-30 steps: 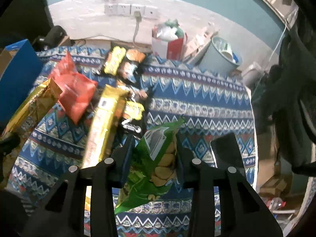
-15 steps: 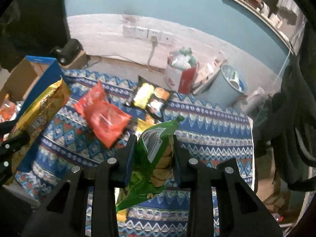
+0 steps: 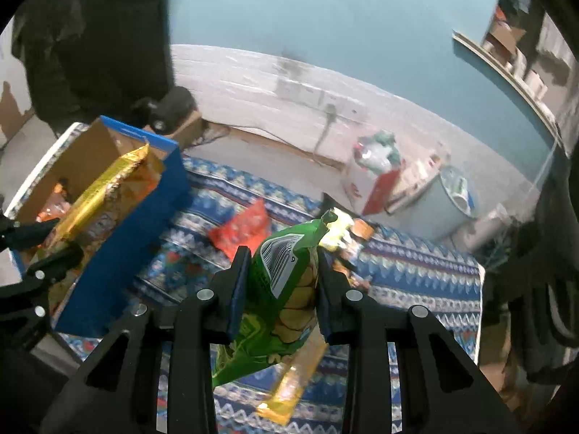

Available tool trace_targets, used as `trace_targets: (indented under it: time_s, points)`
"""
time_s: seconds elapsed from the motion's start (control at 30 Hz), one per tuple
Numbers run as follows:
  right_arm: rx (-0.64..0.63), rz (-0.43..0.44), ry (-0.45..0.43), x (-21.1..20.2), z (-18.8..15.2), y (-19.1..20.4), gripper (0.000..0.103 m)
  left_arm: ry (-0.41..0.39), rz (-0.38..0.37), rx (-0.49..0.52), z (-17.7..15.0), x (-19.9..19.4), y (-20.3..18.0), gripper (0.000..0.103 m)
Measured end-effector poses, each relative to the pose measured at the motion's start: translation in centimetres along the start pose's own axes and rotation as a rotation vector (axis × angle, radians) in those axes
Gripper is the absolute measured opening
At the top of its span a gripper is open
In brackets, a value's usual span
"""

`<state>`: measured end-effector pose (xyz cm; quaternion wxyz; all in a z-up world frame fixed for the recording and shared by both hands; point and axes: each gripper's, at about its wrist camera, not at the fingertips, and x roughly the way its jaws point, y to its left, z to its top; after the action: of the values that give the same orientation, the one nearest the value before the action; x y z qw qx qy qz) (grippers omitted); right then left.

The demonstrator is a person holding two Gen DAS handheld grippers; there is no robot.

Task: Organize snacks
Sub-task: 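Carry both bags over the cardboard box and open both grippers to drop them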

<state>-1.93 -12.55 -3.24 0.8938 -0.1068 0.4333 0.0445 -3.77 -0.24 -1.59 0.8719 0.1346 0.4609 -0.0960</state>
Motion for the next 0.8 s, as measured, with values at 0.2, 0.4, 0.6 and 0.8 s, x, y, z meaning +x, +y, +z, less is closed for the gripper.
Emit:
trace_targets:
  time_s: [0.2,0.4,0.6,0.8]
  points:
    - [-0.041,0.038,-0.012,0.0,2.0,3.5,0.03,-0.028,0.041,-0.029,-0.4,-0.6,2.8,0.027]
    - [-0.082,0.068,-0.024,0.2,3.9,7.0,0.03,-0.028,0.065,-0.084,-1.4,-0.4,6.1,0.027]
    - [-0.125,0.103,-0.035,0.3,5.6,10.7,0.03,-0.014,0.084,-0.142,-2.5,-0.1,9.1,0.027]
    - [-0.162,0.14,-0.03,1.0,6.9,14.0,0.03,0.007,0.095,-0.208,-3.4,0.6,12.0,0.027]
